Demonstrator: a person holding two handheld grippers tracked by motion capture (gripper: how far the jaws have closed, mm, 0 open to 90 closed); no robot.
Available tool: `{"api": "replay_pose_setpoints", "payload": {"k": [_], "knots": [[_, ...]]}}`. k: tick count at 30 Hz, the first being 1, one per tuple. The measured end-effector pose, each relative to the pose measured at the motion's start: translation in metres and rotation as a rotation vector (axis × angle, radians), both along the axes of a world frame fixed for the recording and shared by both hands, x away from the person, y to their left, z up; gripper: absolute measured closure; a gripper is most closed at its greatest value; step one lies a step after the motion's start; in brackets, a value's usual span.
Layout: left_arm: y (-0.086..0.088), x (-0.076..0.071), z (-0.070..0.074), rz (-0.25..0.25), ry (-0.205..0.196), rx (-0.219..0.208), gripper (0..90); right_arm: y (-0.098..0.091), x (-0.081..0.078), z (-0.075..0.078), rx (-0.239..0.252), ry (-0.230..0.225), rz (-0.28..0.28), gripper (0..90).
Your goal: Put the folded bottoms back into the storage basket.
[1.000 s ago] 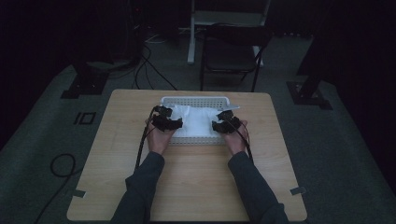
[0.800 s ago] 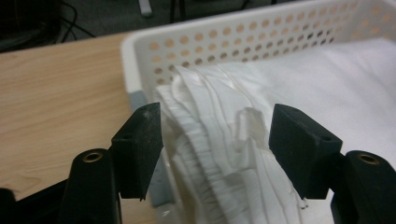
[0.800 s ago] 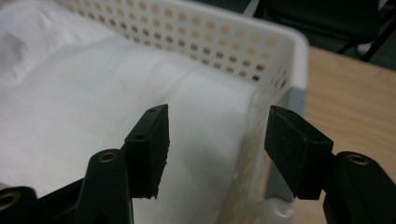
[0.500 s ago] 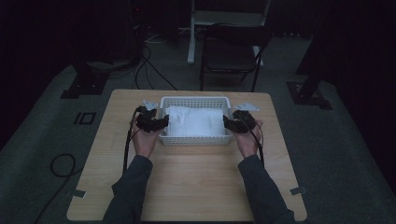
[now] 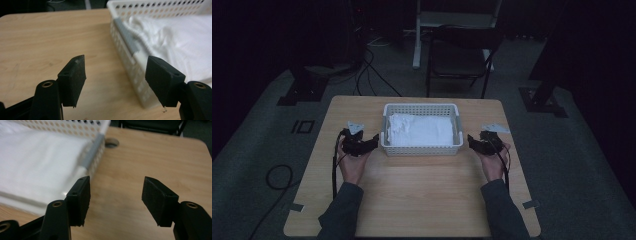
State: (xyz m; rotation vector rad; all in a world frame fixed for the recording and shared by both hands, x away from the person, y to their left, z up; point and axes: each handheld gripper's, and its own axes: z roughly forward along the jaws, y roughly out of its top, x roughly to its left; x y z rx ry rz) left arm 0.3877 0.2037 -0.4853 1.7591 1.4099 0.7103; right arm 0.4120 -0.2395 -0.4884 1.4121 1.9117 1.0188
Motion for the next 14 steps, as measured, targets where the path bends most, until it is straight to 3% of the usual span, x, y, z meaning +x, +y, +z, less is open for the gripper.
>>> {"api": "replay_pose_setpoints", "payload": {"k": [2,7,14], "knots": [[0.002,-0.001,-0.007,0.005,0.016,0.002,32.0,-0.005,0.0,-0.009,-0.017,0.02,-0.013,39.7],[0.003,0.004,-0.028,0.056,0.069,0.03,28.8,-0.016,-0.002,-0.033,-0.007,0.083,-0.034,39.3],[0.01,0.016,-0.044,0.13,0.105,0.062,25.7,-0.029,-0.002,-0.048,0.01,0.125,-0.066,39.0]]}}
